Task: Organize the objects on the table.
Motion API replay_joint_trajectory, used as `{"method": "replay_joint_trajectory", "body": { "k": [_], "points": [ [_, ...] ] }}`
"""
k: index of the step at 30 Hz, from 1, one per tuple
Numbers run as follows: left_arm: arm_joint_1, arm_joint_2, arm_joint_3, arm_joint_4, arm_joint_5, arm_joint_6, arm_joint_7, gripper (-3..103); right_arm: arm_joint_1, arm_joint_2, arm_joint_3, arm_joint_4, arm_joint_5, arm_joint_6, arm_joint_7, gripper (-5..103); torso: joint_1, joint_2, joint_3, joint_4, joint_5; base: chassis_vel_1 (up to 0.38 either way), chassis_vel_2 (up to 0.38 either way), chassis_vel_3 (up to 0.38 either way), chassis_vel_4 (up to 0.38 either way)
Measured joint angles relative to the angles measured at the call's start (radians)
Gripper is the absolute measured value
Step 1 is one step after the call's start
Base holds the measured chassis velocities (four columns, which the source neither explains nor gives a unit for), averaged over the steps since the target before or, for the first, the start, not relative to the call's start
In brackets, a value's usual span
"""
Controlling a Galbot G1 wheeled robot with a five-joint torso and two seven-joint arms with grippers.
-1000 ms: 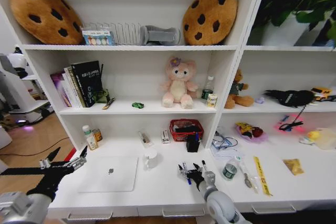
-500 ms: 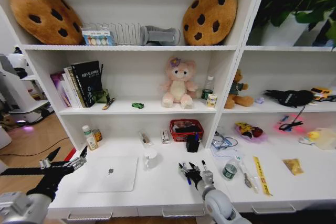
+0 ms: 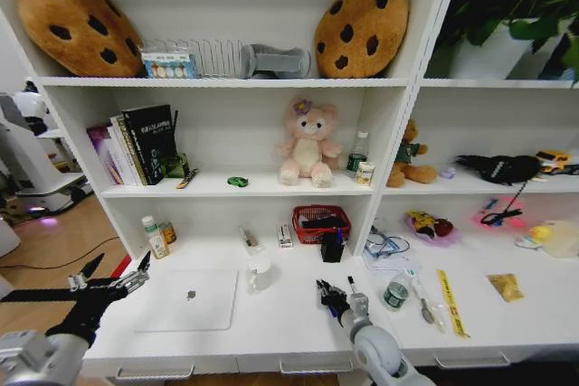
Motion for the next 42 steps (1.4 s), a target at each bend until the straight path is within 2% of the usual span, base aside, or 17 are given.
{"method": "replay_joint_trajectory", "body": {
  "k": [3, 5, 9, 12, 22, 30, 33, 34, 36, 37, 42],
  "points": [
    [0.0, 0.0, 0.0, 0.0, 0.0, 0.0, 0.0, 100, 0.006, -0.008, 0.019, 0.003, 0.003, 0.027, -0.036, 13, 0.0, 0.0, 0.0, 0.0, 0.0, 0.0, 0.0, 0.0, 0.0],
    [0.0, 0.0, 0.0, 0.0, 0.0, 0.0, 0.0, 100, 0.027, -0.03, 0.041, 0.025, -0.003, 0.086, -0.088, 13, 0.0, 0.0, 0.0, 0.0, -0.0002, 0.0, 0.0, 0.0, 0.0],
    [0.0, 0.0, 0.0, 0.0, 0.0, 0.0, 0.0, 100, 0.088, -0.054, 0.052, 0.042, -0.005, 0.136, -0.095, 13, 0.0, 0.0, 0.0, 0.0001, -0.0001, 0.0, 0.0, 0.0, 0.0],
    [0.0, 0.0, 0.0, 0.0, 0.0, 0.0, 0.0, 100, 0.202, -0.078, 0.049, -0.007, -0.004, 0.185, -0.105, 13, 0.0, 0.0, 0.0, 0.0001, -0.0003, 0.0, 0.0, 0.0, 0.0],
    [0.0, 0.0, 0.0, 0.0, 0.0, 0.0, 0.0, 100, 0.396, -0.077, -0.005, -0.171, 0.047, 0.191, -0.078, 13, 0.0, 0.0, 0.0, -0.0001, -0.0002, 0.0, 0.0, 0.0, 0.0],
    [0.0, 0.0, 0.0, 0.0, 0.0, 0.0, 0.0, 100, 0.447, -0.061, -0.028, -0.238, 0.034, 0.217, -0.061, 13, 0.0, 0.0, 0.0, 0.0001, -0.0002, 0.0, 0.0, 0.0, 0.0],
    [0.0, 0.0, 0.0, 0.0, 0.0, 0.0, 0.0, 100, 0.471, -0.052, -0.048, -0.291, -0.009, 0.279, -0.053, 13, 0.0, 0.0, 0.0, 0.0, -0.0002, 0.0, 0.0, 0.0, 0.0],
    [0.0, 0.0, 0.0, 0.0, 0.0, 0.0, 0.0, 100, 0.471, -0.052, -0.048, -0.291, -0.009, 0.279, -0.053, 13, 0.0, 0.0, 0.0, 0.0, -0.0002, 0.0, 0.0, 0.0, 0.0],
    [0.0, 0.0, 0.0, 0.0, 0.0, 0.0, 0.0, 100, 0.484, -0.038, -0.057, -0.325, -0.039, 0.337, -0.046, 13, 0.0, 0.0, 0.0, 0.0, -0.0002, 0.0, 0.0, 0.0, 0.0],
    [0.0, 0.0, 0.0, 0.0, 0.0, 0.0, 0.0, 100, 0.484, -0.038, -0.057, -0.325, -0.039, 0.337, -0.046, 13, 0.0, 0.0, 0.0, 0.0, -0.0002, 0.0, 0.0, 0.0, 0.0],
    [0.0, 0.0, 0.0, 0.0, 0.0, 0.0, 0.0, 100, 0.505, -0.01, -0.067, -0.381, -0.1, 0.463, -0.044, 13, 0.0, 0.0, 0.0, 0.0001, -0.0003, 0.0, 0.0, 0.0, 0.0]
  ]
}}
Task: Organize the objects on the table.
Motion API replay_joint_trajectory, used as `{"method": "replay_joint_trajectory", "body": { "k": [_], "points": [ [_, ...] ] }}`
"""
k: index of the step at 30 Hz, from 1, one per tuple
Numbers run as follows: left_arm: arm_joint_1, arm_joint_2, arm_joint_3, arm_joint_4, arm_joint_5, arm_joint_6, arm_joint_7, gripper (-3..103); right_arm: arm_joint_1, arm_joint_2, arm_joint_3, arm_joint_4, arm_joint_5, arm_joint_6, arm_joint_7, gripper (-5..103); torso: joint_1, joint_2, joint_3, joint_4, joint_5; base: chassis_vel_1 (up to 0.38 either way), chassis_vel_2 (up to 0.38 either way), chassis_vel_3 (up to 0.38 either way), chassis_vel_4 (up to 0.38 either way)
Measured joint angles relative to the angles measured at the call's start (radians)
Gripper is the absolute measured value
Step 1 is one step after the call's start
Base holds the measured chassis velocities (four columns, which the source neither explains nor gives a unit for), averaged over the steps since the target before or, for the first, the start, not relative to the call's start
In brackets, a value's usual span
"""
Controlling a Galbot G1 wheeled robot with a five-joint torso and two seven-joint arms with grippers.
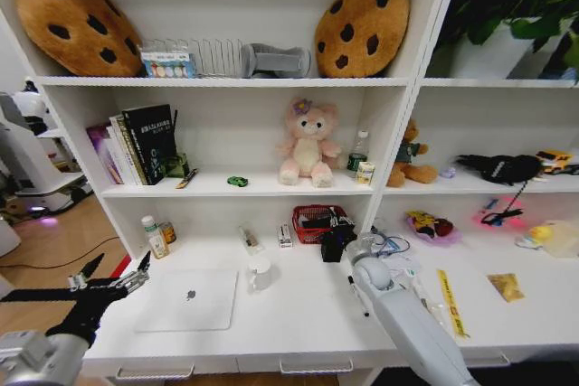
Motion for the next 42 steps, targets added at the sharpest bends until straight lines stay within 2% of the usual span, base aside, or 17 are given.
{"method": "replay_joint_trajectory", "body": {
  "k": [14, 27, 29, 30, 32, 33, 36, 37, 40, 42],
  "points": [
    [0.0, 0.0, 0.0, 0.0, 0.0, 0.0, 0.0, 100, 0.007, 0.04, -0.002, -0.08, -0.061, 0.105, -0.004, 13, 0.0, 0.0, 0.0, 0.0, 0.0, 0.0, 0.0, 0.0, 0.0],
    [0.0, 0.0, 0.0, 0.0, 0.0, 0.0, 0.0, 100, 0.04, 0.057, -0.019, -0.128, -0.067, 0.125, -0.001, 13, 0.0, 0.0, 0.0, 0.0, 0.0001, 0.0, 0.0, 0.0, 0.0],
    [0.0, 0.0, 0.0, 0.0, 0.0, 0.0, 0.0, 100, 0.026, 0.045, -0.008, -0.109, -0.051, 0.089, -0.017, 27, 0.0, 0.0, 0.0, -0.0001, 0.0001, 0.0, 0.0, 0.0, 0.0],
    [0.0, 0.0, 0.0, 0.0, 0.0, 0.0, 0.0, 100, 0.026, 0.045, -0.008, -0.109, -0.051, 0.089, -0.017, 27, 0.0, 0.0, 0.0, -0.0001, 0.0001, 0.0, 0.0, 0.0, 0.0],
    [0.0, 0.0, 0.0, 0.0, 0.0, 0.0, 0.0, 100, 0.021, 0.043, -0.004, -0.104, -0.044, 0.079, -0.024, 37, 0.0, 0.0, 0.0, -0.0003, 0.0001, 0.0, 0.0, 0.0, 0.0],
    [0.0, 0.0, 0.0, 0.0, 0.0, 0.0, 0.0, 100, 0.021, 0.043, -0.004, -0.104, -0.044, 0.079, -0.024, 37, 0.0, 0.0, 0.0, -0.0003, 0.0001, 0.0, 0.0, 0.0, 0.0],
    [0.0, 0.0, 0.0, 0.0, 0.0, 0.0, 0.0, 100, 0.016, 0.036, 0.0, -0.084, -0.027, 0.058, -0.024, 54, 0.0, 0.0, 0.0, 0.0002, 0.0002, 0.0, 0.0, 0.0, 0.0],
    [0.0, 0.0, 0.0, 0.0, 0.0, 0.0, 0.0, 100, 0.016, 0.036, 0.0, -0.084, -0.027, 0.058, -0.024, 54, 0.0, 0.0, 0.0, 0.0002, 0.0002, 0.0, 0.0, 0.0, 0.0],
    [0.0, 0.0, 0.0, 0.0, 0.0, 0.0, 0.0, 100, -0.018, -0.006, 0.0, -0.01, 0.02, 0.04, -0.028, 70, 0.0, 0.0, 0.0, 0.0, 0.0002, 0.0, 0.0, 0.0, 0.0],
    [0.0, 0.0, 0.0, 0.0, 0.0, 0.0, 0.0, 100, -0.031, -0.021, -0.001, 0.021, 0.029, 0.038, -0.026, 70, 0.0, 0.0, 0.0, -0.0002, 0.0003, 0.0, 0.0, 0.0, 0.0]
  ]
}}
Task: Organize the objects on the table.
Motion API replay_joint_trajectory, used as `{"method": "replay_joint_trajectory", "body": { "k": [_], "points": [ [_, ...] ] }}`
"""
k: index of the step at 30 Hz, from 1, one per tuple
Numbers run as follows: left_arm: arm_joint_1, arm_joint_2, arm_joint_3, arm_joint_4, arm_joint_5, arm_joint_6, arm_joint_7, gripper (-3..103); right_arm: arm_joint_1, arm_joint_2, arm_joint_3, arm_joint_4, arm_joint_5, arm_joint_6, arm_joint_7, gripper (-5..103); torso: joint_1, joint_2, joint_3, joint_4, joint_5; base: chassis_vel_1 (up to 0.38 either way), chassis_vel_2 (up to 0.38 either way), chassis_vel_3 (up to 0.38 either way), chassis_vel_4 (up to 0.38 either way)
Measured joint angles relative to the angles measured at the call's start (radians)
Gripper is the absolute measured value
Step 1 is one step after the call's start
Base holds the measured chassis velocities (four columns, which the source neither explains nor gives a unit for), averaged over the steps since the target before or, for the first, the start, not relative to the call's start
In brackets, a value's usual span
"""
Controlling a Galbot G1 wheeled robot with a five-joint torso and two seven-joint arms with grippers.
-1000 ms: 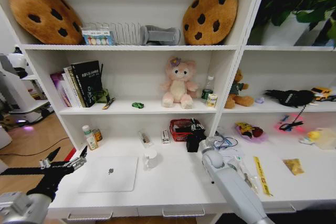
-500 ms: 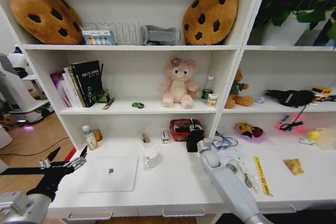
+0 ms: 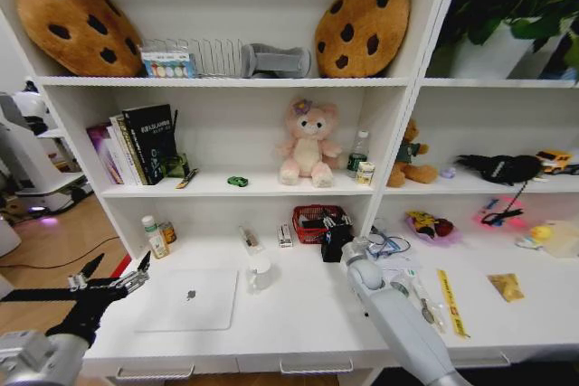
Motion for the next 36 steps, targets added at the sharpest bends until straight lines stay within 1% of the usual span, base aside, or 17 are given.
{"method": "replay_joint_trajectory", "body": {
  "k": [2, 3, 6, 7, 10, 11, 14, 15, 16, 17, 18, 19, 21, 23, 28, 31, 36],
  "points": [
    [0.0, 0.0, 0.0, 0.0, 0.0, 0.0, 0.0, 100, -0.047, -0.056, 0.003, 0.135, 0.005, -0.053, 0.029, 81, 0.0, 0.0, 0.0, 0.0, -0.0002, 0.0, 0.0, 0.0, 0.0],
    [0.0, 0.0, 0.0, 0.0, 0.0, 0.0, 0.0, 100, -0.047, -0.056, 0.003, 0.135, 0.005, -0.053, 0.029, 81, 0.0, 0.0, 0.0, 0.0, -0.0002, 0.0, 0.0, 0.0, 0.0],
    [0.0, 0.0, 0.0, 0.0, 0.0, 0.0, 0.0, 100, -0.122, -0.125, 0.024, 0.333, 0.069, -0.209, 0.117, 96, 0.0, 0.0, 0.0, 0.0001, -0.0002, 0.0, 0.0, 0.0, 0.0],
    [0.0, 0.0, 0.0, 0.0, 0.0, 0.0, 0.0, 100, -0.122, -0.125, 0.024, 0.333, 0.069, -0.209, 0.117, 96, 0.0, 0.0, 0.0, 0.0001, -0.0002, 0.0, 0.0, 0.0, 0.0],
    [0.0, 0.0, 0.0, 0.0, 0.0, 0.0, 0.0, 100, -0.218, -0.178, 0.07, 0.472, 0.147, -0.315, 0.176, 100, 0.0, 0.0, 0.0, 0.0003, -0.0003, 0.0, 0.0, 0.0, 0.0],
    [0.0, 0.0, 0.0, 0.0, 0.0, 0.0, 0.0, 100, -0.218, -0.178, 0.07, 0.472, 0.147, -0.315, 0.176, 100, 0.0, 0.0, 0.0, 0.0003, -0.0003, 0.0, 0.0, 0.0, 0.0],
    [0.0, 0.0, 0.0, 0.0, 0.0, 0.0, 0.0, 100, -0.311, -0.203, 0.109, 0.553, 0.163, -0.361, 0.19, 100, 0.0, 0.0, 0.0, 0.0, 0.0001, 0.0, 0.0, 0.0, 0.0],
    [0.0, 0.0, 0.0, 0.0, 0.0, 0.0, 0.0, 100, -0.375, -0.215, 0.136, 0.611, 0.211, -0.396, 0.208, 100, 0.0, 0.0, 0.0, 0.0002, 0.0001, 0.0, 0.0, 0.0, 0.0],
    [0.0, 0.0, 0.0, 0.0, 0.0, 0.0, 0.0, 100, -0.375, -0.215, 0.136, 0.611, 0.211, -0.396, 0.208, 100, 0.0, 0.0, 0.0, 0.0002, 0.0001, 0.0, 0.0, 0.0, 0.0],
    [0.0, 0.0, 0.0, 0.0, 0.0, 0.0, 0.0, 100, -0.443, -0.226, 0.166, 0.673, 0.293, -0.444, 0.245, 101, 0.0, 0.0, 0.0, -0.0003, -0.0002, 0.0, 0.0, 0.0, 0.0],
    [0.0, 0.0, 0.0, 0.0, 0.0, 0.0, 0.0, 100, -0.484, -0.235, 0.187, 0.707, 0.34, -0.467, 0.273, 97, 0.0, 0.0, 0.0, -0.0002, -0.0002, 0.0, 0.0, 0.0, 0.0],
    [0.0, 0.0, 0.0, 0.0, 0.0, 0.0, 0.0, 100, -0.484, -0.235, 0.187, 0.707, 0.34, -0.467, 0.273, 97, 0.0, 0.0, 0.0, -0.0002, -0.0002, 0.0, 0.0, 0.0, 0.0],
    [0.0, 0.0, 0.0, 0.0, 0.0, 0.0, 0.0, 100, -0.541, -0.254, 0.222, 0.737, 0.404, -0.503, 0.294, 91, 0.0, 0.0, 0.0, 0.0001, -0.0004, 0.0, 0.0, 0.0, 0.0],
    [0.0, 0.0, 0.0, 0.0, 0.0, 0.0, 0.0, 100, -0.558, -0.259, 0.233, 0.731, 0.431, -0.527, 0.312, 91, 0.0, 0.0, 0.0, 0.0002, -0.0002, 0.0, 0.0, 0.0, 0.0],
    [0.0, 0.0, 0.0, 0.0, 0.0, 0.0, 0.0, 100, -0.584, -0.263, 0.253, 0.695, 0.45, -0.556, 0.338, 88, 0.0, 0.0, 0.0, 0.0006, -0.0001, 0.0, 0.0, 0.0, 0.0],
    [0.0, 0.0, 0.0, 0.0, 0.0, 0.0, 0.0, 100, -0.617, -0.274, 0.265, 0.664, 0.453, -0.559, 0.326, 85, 0.0, 0.0, 0.0, -0.0003, -0.0003, 0.0, 0.0, 0.0, 0.0],
    [0.0, 0.0, 0.0, 0.0, 0.0, 0.0, 0.0, 100, -0.611, -0.274, 0.25, 0.588, 0.442, -0.566, 0.274, 89, 0.0, 0.0, 0.0, 0.0002, 0.0, 0.0, 0.0, 0.0, 0.0]
  ]
}}
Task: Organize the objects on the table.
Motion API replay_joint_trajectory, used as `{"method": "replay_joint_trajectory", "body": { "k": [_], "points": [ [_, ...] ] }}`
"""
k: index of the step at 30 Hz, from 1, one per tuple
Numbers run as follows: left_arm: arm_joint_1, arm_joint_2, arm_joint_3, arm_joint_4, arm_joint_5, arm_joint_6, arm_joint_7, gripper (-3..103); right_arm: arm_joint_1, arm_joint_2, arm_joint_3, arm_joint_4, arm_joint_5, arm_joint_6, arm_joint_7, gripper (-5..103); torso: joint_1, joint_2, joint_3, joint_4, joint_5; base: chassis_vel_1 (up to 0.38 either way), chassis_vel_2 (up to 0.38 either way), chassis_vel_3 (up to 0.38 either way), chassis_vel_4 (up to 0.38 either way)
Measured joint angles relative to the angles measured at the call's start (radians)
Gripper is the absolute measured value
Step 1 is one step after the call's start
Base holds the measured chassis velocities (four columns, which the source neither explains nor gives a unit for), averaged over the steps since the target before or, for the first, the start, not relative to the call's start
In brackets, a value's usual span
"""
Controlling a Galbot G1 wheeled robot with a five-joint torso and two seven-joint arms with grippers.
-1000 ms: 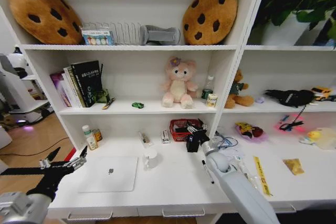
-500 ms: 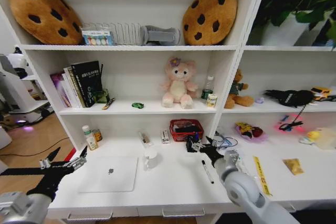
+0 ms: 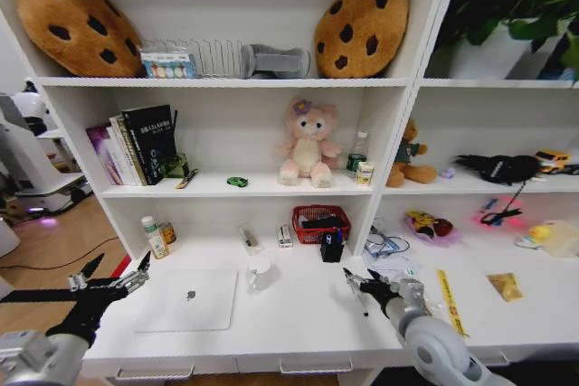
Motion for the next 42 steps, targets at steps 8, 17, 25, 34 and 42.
{"method": "replay_joint_trajectory", "body": {
  "k": [8, 17, 25, 34, 42],
  "points": [
    [0.0, 0.0, 0.0, 0.0, 0.0, 0.0, 0.0, 100, 0.05, -0.007, -0.039, -0.066, -0.003, -0.009, -0.035, 93, 0.0, 0.0, 0.0, 0.0, -0.0003, 0.0, 0.0, 0.0, 0.0],
    [0.0, 0.0, 0.0, 0.0, 0.0, 0.0, 0.0, 100, 0.097, -0.006, -0.08, -0.13, 0.023, -0.019, -0.049, 93, 0.0, 0.0, 0.0, -0.0001, -0.0003, 0.0, 0.0, 0.0, 0.0],
    [0.0, 0.0, 0.0, 0.0, 0.0, 0.0, 0.0, 100, 0.114, 0.005, -0.09, -0.166, 0.027, -0.029, -0.062, 92, 0.0, 0.0, 0.0, -0.0001, -0.0002, 0.0, 0.0, 0.0, 0.0],
    [0.0, 0.0, 0.0, 0.0, 0.0, 0.0, 0.0, 100, 0.155, 0.006, -0.113, -0.202, 0.021, -0.039, -0.088, 61, 0.0, 0.0, 0.0, 0.0, -0.0002, 0.0, 0.0, 0.0, 0.0],
    [0.0, 0.0, 0.0, 0.0, 0.0, 0.0, 0.0, 100, 0.162, 0.004, -0.124, -0.204, 0.027, -0.046, -0.084, 28, 0.0, 0.0, 0.0, 0.0, -0.0002, 0.0, 0.0, 0.0, 0.0]
  ]
}}
